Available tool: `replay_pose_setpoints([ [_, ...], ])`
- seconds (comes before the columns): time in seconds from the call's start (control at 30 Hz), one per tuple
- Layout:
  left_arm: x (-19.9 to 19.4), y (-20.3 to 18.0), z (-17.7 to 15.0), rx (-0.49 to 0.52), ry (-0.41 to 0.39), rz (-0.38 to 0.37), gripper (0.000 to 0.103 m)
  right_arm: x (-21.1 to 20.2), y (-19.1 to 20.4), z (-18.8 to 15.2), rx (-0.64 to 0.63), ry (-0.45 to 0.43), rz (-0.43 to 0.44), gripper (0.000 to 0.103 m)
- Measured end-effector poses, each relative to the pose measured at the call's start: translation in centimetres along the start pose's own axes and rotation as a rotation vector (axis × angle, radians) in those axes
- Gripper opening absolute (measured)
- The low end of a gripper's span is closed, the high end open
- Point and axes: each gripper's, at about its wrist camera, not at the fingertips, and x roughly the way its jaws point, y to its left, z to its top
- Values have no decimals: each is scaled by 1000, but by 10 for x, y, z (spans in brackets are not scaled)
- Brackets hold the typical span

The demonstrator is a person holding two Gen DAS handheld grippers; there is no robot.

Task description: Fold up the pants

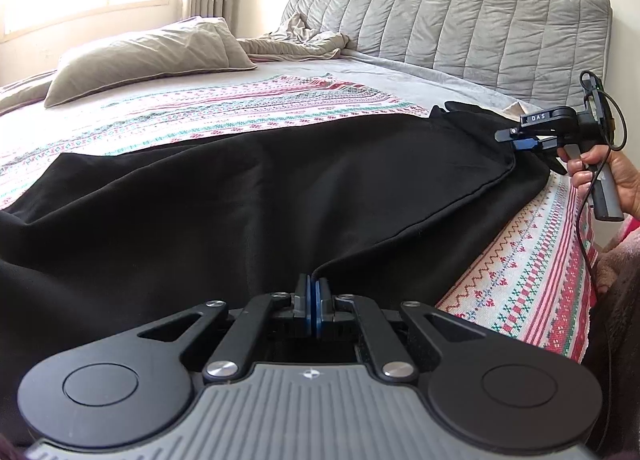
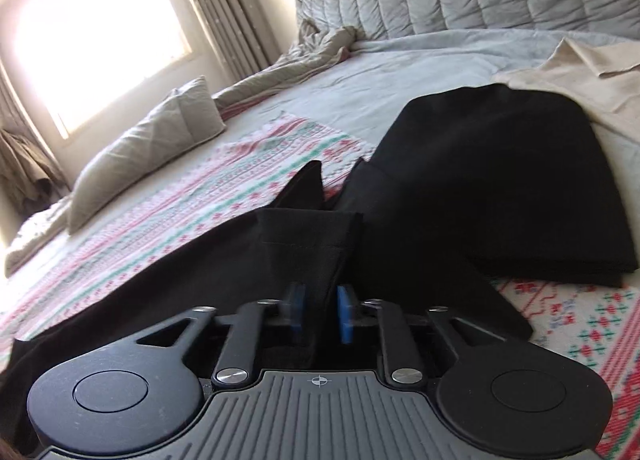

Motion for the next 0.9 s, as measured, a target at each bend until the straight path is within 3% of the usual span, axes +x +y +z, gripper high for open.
replay_pose_setpoints([
  [0.17,2,-2,0,12,1,0,11,8,2,7,13,-60,-42,32],
  [0.23,2,-3,2,15,-3,2,11,10,7,6,-17,-72,-88,1],
  [0.47,-6,-13,3,81,-37,-41,11,-22,32,-3,-208,-186,-341,0],
  [0.77,-6,-24,0,176,8,-66,11,-30,43,-31,-453,-192,-534,0],
  [0.9,-6,-25,-1,207,52,-103,12,-26,39,-36,-461,-121,-592,0],
])
